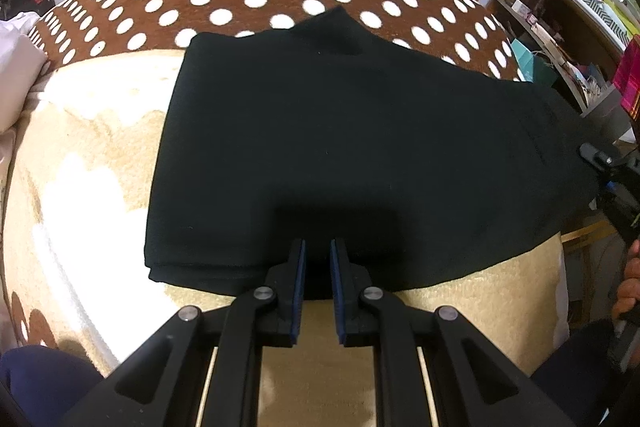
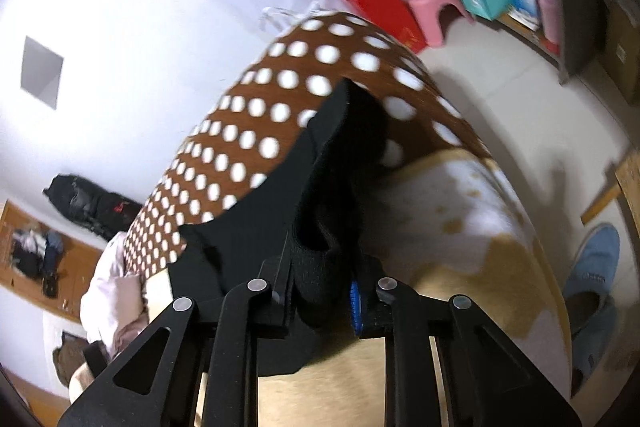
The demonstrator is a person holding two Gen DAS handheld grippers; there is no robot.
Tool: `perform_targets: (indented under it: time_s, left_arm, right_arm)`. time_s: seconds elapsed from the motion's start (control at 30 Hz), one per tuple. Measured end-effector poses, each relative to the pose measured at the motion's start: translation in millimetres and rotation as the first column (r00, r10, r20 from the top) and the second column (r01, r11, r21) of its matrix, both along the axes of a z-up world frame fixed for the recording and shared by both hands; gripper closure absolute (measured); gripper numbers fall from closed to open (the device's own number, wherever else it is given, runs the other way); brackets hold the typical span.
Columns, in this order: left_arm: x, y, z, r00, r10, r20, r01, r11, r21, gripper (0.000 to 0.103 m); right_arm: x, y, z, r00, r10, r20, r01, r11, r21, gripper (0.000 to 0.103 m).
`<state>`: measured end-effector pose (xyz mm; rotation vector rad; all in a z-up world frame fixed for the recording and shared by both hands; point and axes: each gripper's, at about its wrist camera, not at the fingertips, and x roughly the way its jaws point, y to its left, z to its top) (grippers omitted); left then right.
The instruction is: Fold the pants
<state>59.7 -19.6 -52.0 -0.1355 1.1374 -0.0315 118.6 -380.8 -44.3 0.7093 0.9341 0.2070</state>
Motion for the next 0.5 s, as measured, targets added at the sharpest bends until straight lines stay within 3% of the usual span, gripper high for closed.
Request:
perform_targets:
  time_s: [0.5]
  left_arm:
    - [0, 11, 10, 0.999, 0.036, 0.025, -0.037, 0.999, 0.029, 0.089]
  right_arm:
    - [3, 62, 52, 0.976, 0.193, 0.099, -0.188, 0.98, -0.063, 0.083]
